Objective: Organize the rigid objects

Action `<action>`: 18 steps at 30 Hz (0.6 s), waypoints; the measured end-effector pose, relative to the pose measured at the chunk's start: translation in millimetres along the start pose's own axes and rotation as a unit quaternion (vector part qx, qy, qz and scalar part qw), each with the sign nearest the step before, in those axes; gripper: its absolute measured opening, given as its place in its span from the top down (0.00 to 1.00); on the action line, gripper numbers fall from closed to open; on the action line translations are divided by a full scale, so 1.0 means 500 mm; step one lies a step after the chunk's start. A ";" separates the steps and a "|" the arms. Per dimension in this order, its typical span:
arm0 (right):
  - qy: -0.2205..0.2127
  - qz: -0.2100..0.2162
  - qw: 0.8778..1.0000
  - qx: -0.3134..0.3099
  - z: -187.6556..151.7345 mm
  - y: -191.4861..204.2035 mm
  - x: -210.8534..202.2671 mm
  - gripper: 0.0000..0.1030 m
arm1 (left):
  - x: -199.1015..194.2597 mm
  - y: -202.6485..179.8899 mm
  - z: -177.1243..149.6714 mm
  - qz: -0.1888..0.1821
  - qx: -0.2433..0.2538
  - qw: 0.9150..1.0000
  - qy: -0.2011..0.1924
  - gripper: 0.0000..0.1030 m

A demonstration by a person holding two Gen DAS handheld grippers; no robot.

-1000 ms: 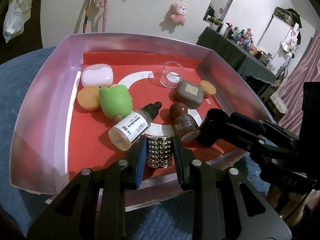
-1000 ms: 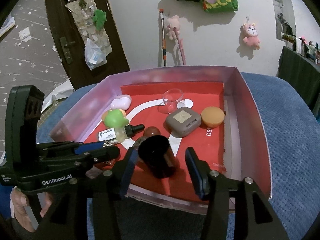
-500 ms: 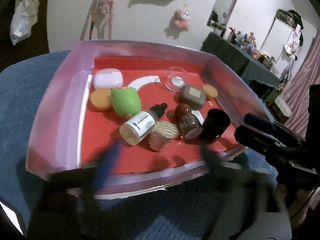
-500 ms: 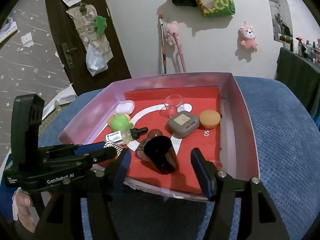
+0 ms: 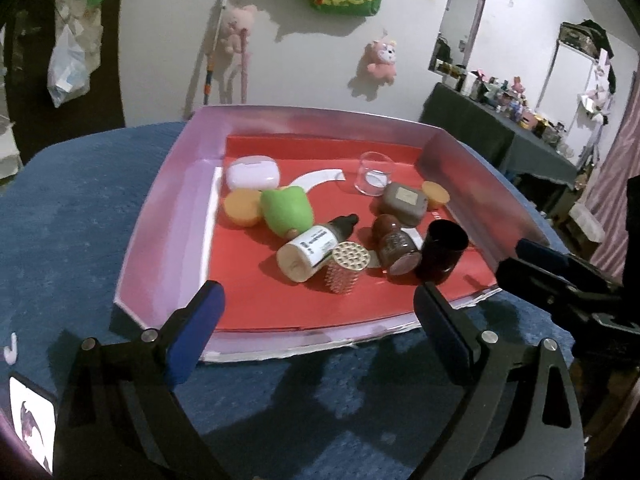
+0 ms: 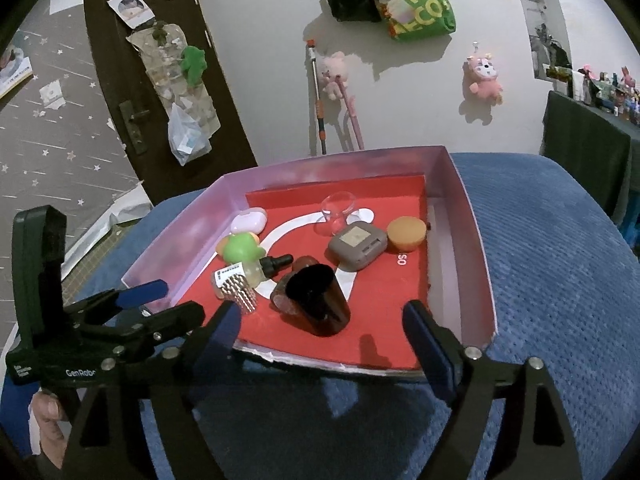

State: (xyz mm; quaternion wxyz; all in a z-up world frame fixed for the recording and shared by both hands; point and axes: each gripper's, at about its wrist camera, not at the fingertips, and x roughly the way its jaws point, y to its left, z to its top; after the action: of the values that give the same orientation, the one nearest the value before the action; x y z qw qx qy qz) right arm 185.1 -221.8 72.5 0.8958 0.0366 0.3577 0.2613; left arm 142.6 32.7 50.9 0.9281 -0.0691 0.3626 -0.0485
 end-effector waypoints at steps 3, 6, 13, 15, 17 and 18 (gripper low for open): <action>-0.003 -0.012 1.000 -0.004 -0.009 0.006 -0.006 0.08 | -0.003 0.003 -0.007 0.011 0.004 1.000 -0.003 0.06; -0.013 -0.026 0.999 -0.013 -0.017 0.015 -0.014 0.04 | -0.002 0.003 -0.015 0.018 0.007 1.000 -0.002 0.06; -0.024 -0.063 0.997 -0.031 -0.032 0.025 -0.014 0.00 | 0.003 0.008 -0.027 0.024 0.006 1.000 0.002 0.06; -0.027 -0.073 0.996 -0.034 -0.036 0.024 -0.012 0.00 | 0.004 0.010 -0.026 0.024 0.004 1.000 0.002 0.06; -0.027 -0.084 0.995 -0.036 -0.038 0.023 -0.008 0.00 | 0.004 0.010 -0.026 0.025 0.004 1.000 0.002 0.06; -0.027 -0.089 0.995 -0.039 -0.038 0.023 -0.006 0.00 | 0.003 0.010 -0.026 0.025 0.004 1.000 0.001 0.06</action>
State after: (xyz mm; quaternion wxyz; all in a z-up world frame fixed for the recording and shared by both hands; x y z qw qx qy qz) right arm 165.5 -216.0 63.2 0.9255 -0.0231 0.3249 0.1935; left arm 135.0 36.3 39.4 0.9288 -0.0563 0.3652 -0.0271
